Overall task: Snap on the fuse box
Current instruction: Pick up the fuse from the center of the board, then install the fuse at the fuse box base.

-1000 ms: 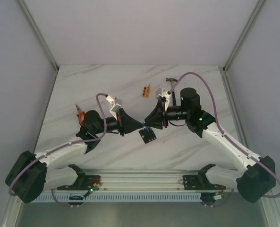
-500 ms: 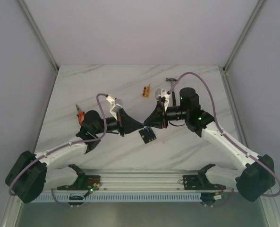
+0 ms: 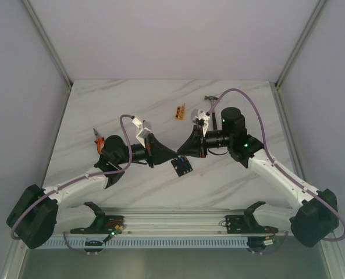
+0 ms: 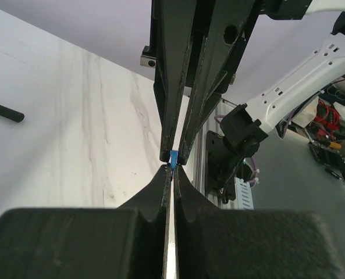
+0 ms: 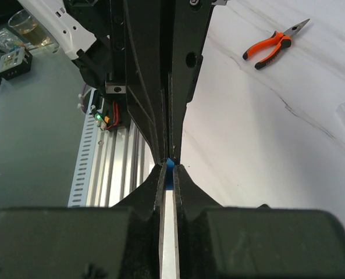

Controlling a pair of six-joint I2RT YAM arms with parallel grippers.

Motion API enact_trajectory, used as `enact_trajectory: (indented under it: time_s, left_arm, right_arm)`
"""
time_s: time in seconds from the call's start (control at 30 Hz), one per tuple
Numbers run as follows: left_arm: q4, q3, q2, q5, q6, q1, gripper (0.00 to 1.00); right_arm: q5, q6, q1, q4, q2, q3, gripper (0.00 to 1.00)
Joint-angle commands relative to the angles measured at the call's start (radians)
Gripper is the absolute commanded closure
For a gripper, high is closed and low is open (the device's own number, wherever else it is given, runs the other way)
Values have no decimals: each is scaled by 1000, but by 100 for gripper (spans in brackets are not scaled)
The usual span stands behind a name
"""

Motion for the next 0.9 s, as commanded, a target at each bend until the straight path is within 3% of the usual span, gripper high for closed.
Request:
enact_trajectory:
  time_s: [0.0,0.13,0.3,0.43,0.67,0.87]
  left_arm:
    - [14,26,8,9,27,-6,100]
    - [-51,17,4,-63,34,-5,98]
    - [-166,-12,7,-235,2,-4,78]
    - [-252,-23,36,-373,-92,5,65]
    - [-214,-64,126,-428,-264,11,59]
    - [-224,-68,217,-463,-345,11,58]
  right_arm:
    - [-22,-4,-1,18,-5,13,99]
    - [59,-5,0,-12,-6,13,100]
    - [259,44,11,-37,-15,-13,100]
    - [513,65,47,-91,-21,-32,100]
    - [856,117,146,-138,15,-70,100]
    - [1050,163,252,-139,81,-98,100]
